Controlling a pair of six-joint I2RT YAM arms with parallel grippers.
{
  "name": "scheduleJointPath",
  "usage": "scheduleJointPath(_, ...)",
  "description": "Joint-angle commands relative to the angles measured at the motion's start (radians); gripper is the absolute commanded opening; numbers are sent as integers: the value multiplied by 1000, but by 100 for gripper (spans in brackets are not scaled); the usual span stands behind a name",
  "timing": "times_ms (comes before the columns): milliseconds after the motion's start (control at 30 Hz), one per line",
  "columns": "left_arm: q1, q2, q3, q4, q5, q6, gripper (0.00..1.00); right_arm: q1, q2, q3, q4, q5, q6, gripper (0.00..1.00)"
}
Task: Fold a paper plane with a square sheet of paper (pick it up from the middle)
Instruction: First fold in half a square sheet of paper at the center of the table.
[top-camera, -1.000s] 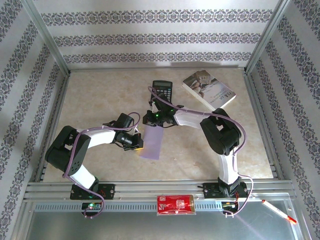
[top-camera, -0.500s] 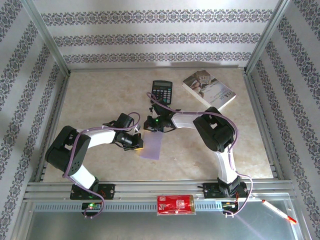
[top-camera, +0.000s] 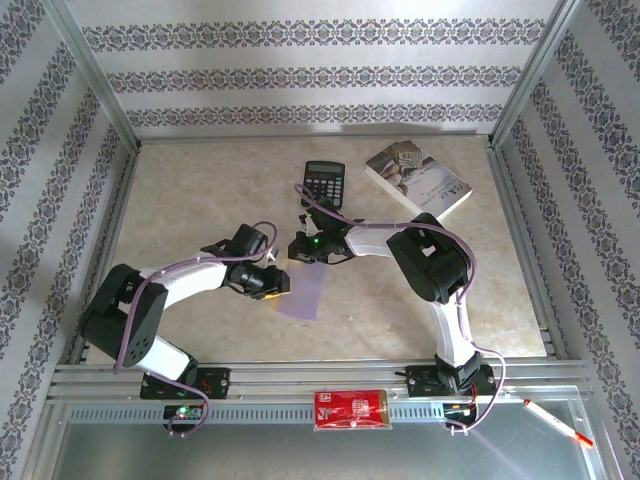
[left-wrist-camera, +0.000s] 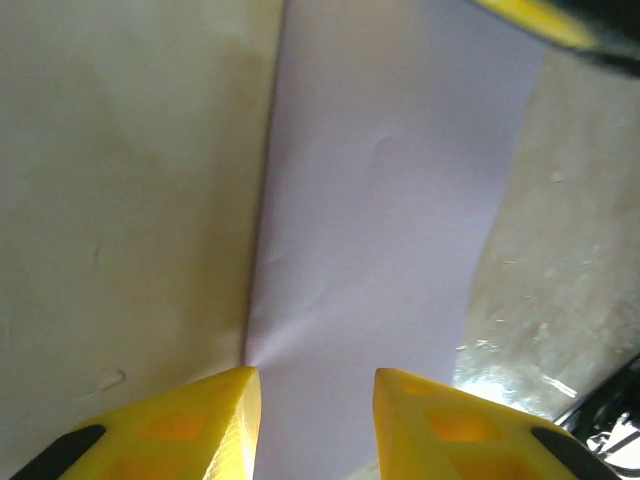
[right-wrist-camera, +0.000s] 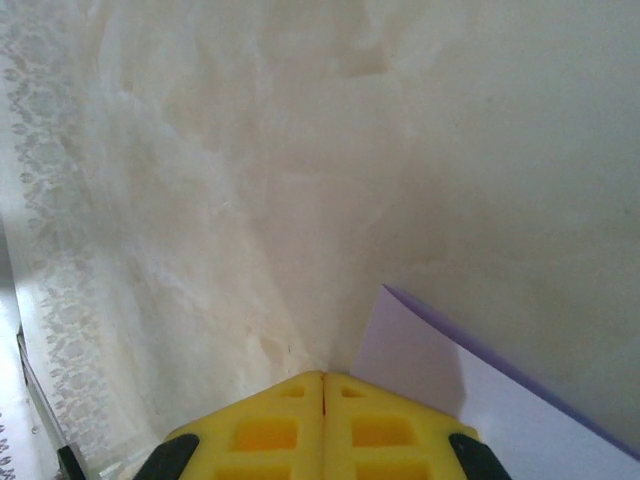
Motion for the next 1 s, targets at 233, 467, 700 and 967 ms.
scheduleJointPath(233,59,109,86,93,76,-38,1,-14,40,-40,-47,53,-34,0)
scheduleJointPath(467,83,218,114,178,105,-52,0,-16,41,-41,-46,54,-36,0)
scheduleJointPath(700,83,245,67,182,122,-55,0,-18,42,-44,-48,60,-35,0)
scheduleJointPath(967,59,198,-40,162,154,-55,0,-17,44,-42,-55,74,-29,0)
